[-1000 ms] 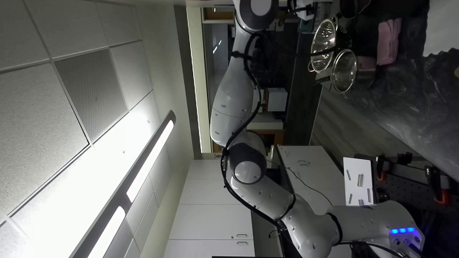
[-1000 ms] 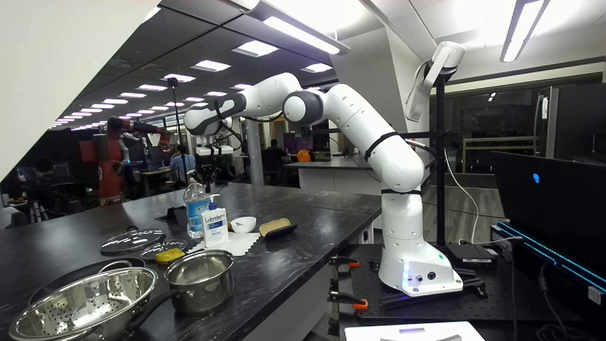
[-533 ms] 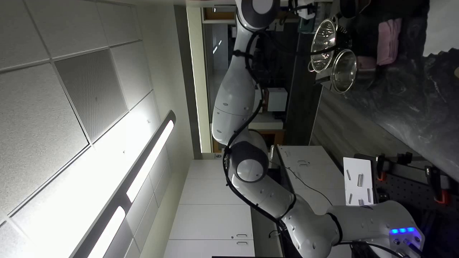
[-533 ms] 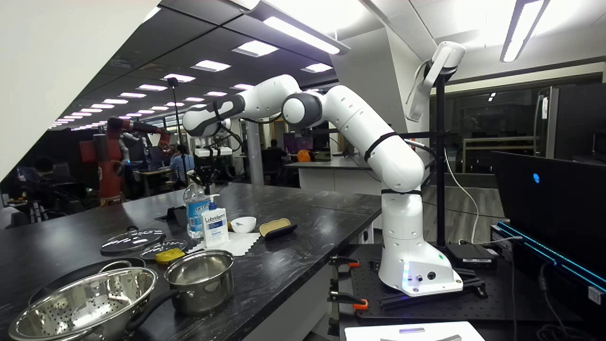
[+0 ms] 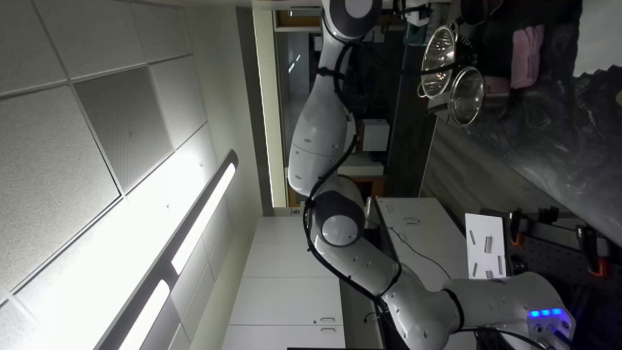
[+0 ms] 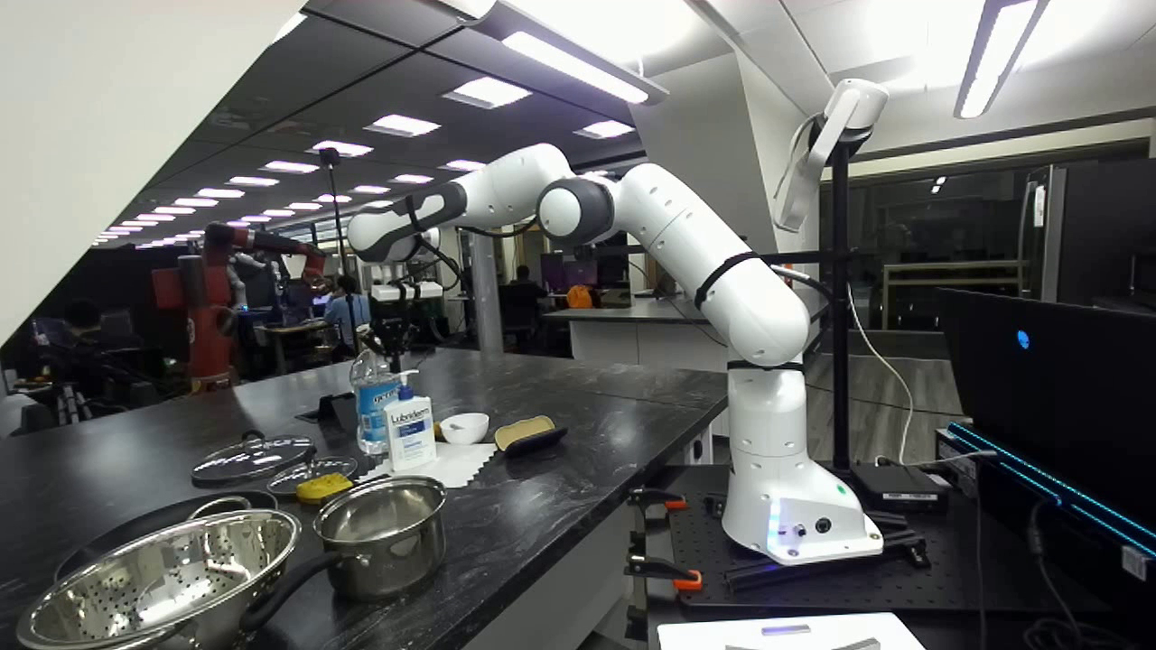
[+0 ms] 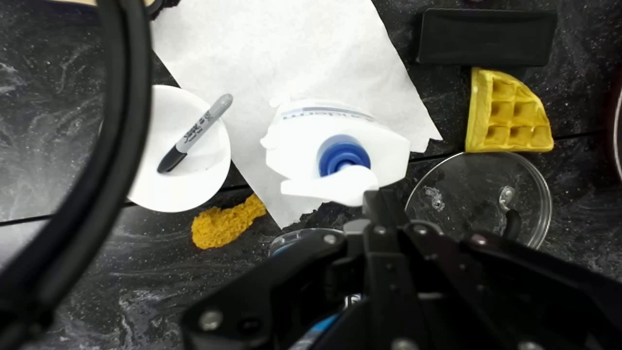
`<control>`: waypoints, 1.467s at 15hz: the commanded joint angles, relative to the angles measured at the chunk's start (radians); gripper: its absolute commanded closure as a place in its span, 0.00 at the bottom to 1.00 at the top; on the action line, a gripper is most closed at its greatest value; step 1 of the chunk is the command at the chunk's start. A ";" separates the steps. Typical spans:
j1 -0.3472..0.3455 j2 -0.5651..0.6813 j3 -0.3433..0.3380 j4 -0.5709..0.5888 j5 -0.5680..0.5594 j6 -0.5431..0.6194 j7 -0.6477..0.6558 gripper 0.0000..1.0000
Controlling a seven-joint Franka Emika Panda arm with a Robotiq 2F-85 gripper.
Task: Push down on the small hand soap bottle
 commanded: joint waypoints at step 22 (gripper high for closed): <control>-0.041 -0.031 -0.008 -0.140 0.091 0.017 0.046 1.00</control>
